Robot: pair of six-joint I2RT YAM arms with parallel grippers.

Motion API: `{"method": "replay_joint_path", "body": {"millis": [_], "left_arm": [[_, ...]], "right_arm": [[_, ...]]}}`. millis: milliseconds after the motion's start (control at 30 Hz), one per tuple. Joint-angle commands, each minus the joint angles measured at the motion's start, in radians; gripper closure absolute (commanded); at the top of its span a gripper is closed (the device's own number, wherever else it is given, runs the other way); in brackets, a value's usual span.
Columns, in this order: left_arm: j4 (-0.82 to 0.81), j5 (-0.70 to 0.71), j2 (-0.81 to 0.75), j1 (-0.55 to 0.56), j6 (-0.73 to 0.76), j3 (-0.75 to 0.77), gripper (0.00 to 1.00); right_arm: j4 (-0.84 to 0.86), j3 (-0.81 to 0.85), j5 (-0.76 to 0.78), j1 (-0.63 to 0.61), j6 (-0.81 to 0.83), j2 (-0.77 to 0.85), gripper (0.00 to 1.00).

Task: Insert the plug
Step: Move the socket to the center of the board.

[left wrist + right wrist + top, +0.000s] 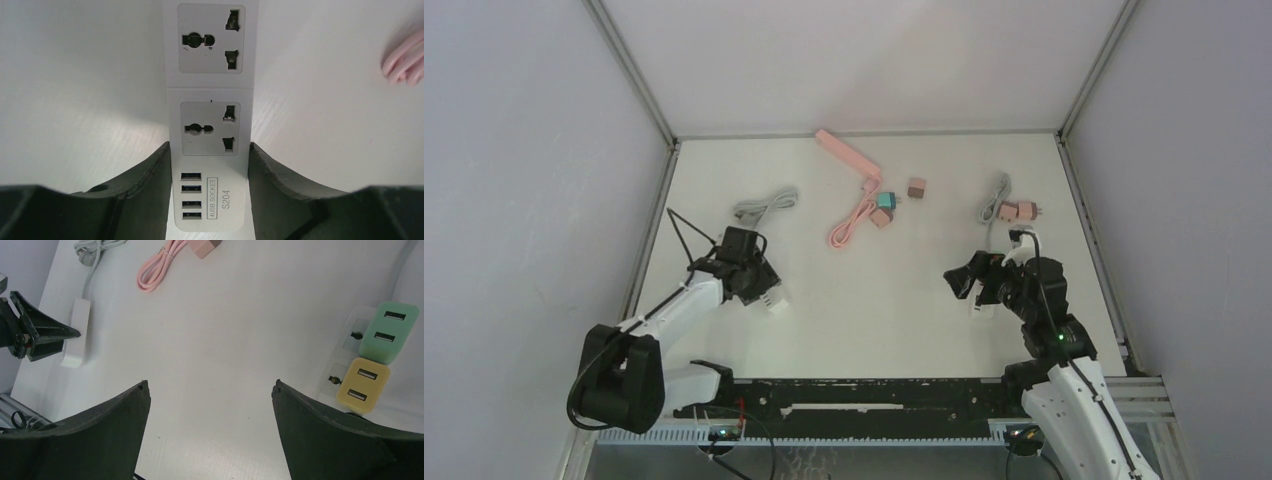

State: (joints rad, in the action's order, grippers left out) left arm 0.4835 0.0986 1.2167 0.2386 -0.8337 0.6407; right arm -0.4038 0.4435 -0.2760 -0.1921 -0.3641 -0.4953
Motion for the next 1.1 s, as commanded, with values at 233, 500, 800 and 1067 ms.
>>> {"method": "replay_joint_path", "body": {"millis": [233,500,800,1067], "left_arm": [[-0.119,-0.007,0.094,0.218,-0.158,-0.053,0.64],[-0.139,0.003,0.104,0.351,-0.203,-0.038,0.40],[-0.095,0.030,-0.073,0.375,-0.112,-0.016,0.24],[0.059,0.239,-0.377,0.373,0.073,0.051,0.10]], "right_arm": [[0.049,0.000,-0.040,-0.006,0.014,-0.029,0.03],[-0.009,0.067,0.003,-0.012,0.010,-0.067,0.02],[-0.128,0.206,0.122,-0.078,0.006,-0.150,0.00],[-0.338,0.432,0.287,-0.068,0.024,-0.311,0.00]]}}
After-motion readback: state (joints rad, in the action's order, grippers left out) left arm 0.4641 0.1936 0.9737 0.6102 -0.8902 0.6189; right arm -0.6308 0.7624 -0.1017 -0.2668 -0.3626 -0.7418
